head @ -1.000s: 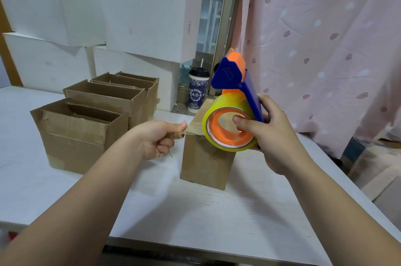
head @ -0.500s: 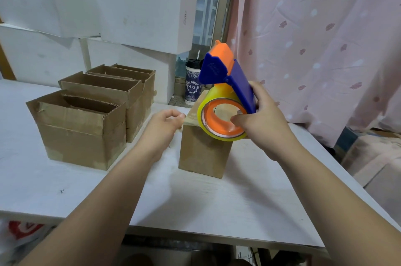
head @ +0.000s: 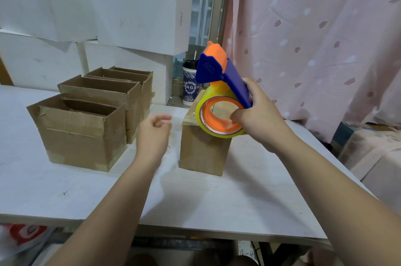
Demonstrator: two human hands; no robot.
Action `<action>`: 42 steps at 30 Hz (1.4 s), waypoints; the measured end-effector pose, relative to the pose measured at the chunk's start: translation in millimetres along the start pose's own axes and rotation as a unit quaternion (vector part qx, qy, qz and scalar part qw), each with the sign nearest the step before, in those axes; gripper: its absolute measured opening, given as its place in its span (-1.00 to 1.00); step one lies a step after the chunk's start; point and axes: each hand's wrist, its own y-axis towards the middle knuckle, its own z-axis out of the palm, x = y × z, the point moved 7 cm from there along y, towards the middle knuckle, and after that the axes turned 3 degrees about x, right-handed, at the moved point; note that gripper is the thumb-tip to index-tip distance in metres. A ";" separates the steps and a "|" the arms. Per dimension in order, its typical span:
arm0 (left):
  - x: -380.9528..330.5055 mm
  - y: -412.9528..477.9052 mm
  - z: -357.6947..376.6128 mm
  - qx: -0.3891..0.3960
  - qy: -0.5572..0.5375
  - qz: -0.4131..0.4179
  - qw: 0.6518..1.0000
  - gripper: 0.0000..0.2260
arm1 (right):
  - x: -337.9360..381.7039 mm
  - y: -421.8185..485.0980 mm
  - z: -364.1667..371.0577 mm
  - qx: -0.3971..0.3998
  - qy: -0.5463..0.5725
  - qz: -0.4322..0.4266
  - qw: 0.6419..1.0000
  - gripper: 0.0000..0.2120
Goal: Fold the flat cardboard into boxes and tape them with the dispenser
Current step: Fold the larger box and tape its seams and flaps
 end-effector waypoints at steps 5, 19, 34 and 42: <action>-33.9 -28.3 11.7 0.037 0.103 0.180 0.977 -0.57 | -2.7 -0.9 -0.1 -0.008 -0.009 0.000 1.000 -0.37; -47.5 -40.9 23.9 0.007 0.367 0.281 0.887 -0.67 | -16.6 -6.6 0.1 -0.020 0.136 0.017 0.990 -0.48; -60.0 -47.4 39.0 0.033 0.418 0.460 0.783 -0.81 | -25.0 0.5 -12.6 0.055 0.228 0.021 0.972 -0.50; -56.7 -50.5 36.9 0.008 0.352 0.479 0.804 -0.83 | -19.8 6.5 -24.1 0.067 0.158 0.000 0.985 -0.38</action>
